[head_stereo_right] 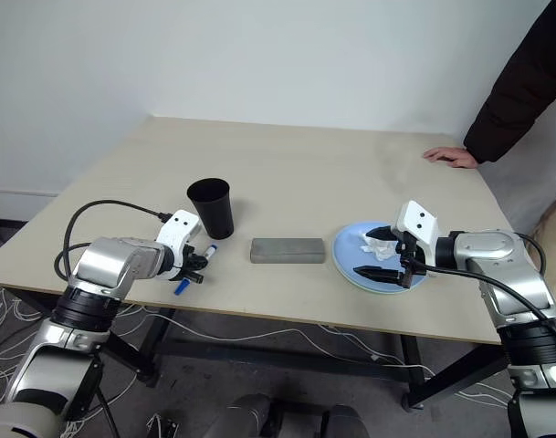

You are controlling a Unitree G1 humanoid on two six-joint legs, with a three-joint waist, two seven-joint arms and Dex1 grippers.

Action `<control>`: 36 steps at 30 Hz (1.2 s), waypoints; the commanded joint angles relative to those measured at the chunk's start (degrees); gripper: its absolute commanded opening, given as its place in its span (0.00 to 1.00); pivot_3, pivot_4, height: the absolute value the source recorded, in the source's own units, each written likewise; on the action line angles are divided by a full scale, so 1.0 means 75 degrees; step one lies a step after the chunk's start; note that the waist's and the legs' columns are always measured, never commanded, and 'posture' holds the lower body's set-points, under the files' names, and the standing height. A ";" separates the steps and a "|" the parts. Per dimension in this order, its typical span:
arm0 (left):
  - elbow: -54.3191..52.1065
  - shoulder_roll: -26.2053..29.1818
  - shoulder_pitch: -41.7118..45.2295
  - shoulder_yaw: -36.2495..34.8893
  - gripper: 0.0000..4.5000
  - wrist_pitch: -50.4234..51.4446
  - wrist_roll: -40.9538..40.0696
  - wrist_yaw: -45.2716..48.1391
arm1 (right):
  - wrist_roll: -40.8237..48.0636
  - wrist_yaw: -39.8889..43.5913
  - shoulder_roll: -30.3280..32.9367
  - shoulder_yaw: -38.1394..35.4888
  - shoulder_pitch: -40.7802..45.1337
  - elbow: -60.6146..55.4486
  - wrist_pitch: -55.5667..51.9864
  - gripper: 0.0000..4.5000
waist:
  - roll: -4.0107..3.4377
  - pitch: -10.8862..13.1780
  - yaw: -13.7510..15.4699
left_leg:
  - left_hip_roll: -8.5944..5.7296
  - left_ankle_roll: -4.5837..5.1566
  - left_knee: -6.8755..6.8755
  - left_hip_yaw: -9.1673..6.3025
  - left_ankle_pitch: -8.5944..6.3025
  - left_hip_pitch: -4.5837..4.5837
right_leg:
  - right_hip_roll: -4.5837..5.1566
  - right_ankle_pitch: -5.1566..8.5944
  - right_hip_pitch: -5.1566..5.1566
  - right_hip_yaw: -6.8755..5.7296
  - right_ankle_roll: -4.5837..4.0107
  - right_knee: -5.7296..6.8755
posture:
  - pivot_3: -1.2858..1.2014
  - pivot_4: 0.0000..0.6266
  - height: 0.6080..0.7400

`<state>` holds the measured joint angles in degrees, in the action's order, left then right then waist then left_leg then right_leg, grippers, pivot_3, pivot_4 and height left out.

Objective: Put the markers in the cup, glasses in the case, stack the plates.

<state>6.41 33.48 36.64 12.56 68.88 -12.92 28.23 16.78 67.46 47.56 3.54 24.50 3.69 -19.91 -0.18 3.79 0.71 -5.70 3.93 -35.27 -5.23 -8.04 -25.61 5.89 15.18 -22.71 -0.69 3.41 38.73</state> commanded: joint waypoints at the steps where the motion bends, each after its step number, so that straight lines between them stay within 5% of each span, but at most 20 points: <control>1: -0.0464 0.0124 0.0101 0.0148 0.02 -0.0604 -0.0024 0.0525 | 0.0019 -0.0034 -0.0022 -0.0141 0.0181 -0.0151 0.0067 1.00 | 0.0000 0.0000 0.0002 | 0.0000 0.0000 0.0000 0.0000 0.0000 0.0000 | 0.0001 0.0000 0.0000 0.0000 -0.0001 0.0000 | 0.52 0.00 0.71; 8: -0.0974 0.0059 0.0335 -0.0221 0.02 -0.2158 -0.0419 0.1631 | -0.0010 -0.0033 -0.0064 -0.0125 0.0206 -0.0139 0.0085 1.00 | 0.0000 0.0001 -0.0003 | 0.0000 0.0000 0.0008 0.0005 0.0000 -0.0002 | 0.0003 0.0001 -0.0004 0.0003 -0.0002 -0.0004 | 0.52 0.00 0.71; 15: -0.0502 -0.0656 0.1040 -0.1299 0.02 -0.4125 -0.0562 0.1353 | -0.0013 -0.0051 -0.0080 -0.0140 0.0190 -0.0173 0.0090 1.00 | 0.0002 0.0001 0.0001 | 0.0000 0.0000 0.0007 0.0003 0.0000 -0.0002 | 0.0002 0.0001 -0.0004 0.0002 -0.0001 -0.0007 | 0.52 0.00 0.71; 24: 0.2868 -0.0875 0.2343 -0.2351 0.02 -0.7197 0.0510 -0.0656 | -0.0009 -0.0025 -0.0123 -0.0117 0.0240 -0.0168 0.0093 1.00 | 0.0003 -0.0001 -0.0007 | -0.0002 0.0000 -0.0004 -0.0002 0.0002 0.0008 | -0.0004 -0.0015 -0.0006 0.0002 0.0013 -0.0004 | 0.52 0.00 0.71; 36: 0.5620 -0.1452 0.2686 -0.2571 0.02 -0.9545 0.0609 -0.0657 | 0.0051 0.0098 -0.0121 -0.0118 0.0435 -0.0169 0.0018 1.00 | 0.0032 -0.0003 0.0025 | -0.0043 0.0010 -0.0053 -0.0022 -0.0002 -0.0007 | 0.0008 -0.0030 0.0009 -0.0006 0.0017 -0.0006 | 0.52 0.00 0.71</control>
<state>49.17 22.67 53.48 -5.97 -0.13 -8.58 23.11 16.77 68.01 46.34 3.60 26.41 3.53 -19.95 0.06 3.77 0.89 -6.03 4.01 -35.69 -5.39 -8.06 -25.66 5.96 14.98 -22.64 -0.73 3.64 38.69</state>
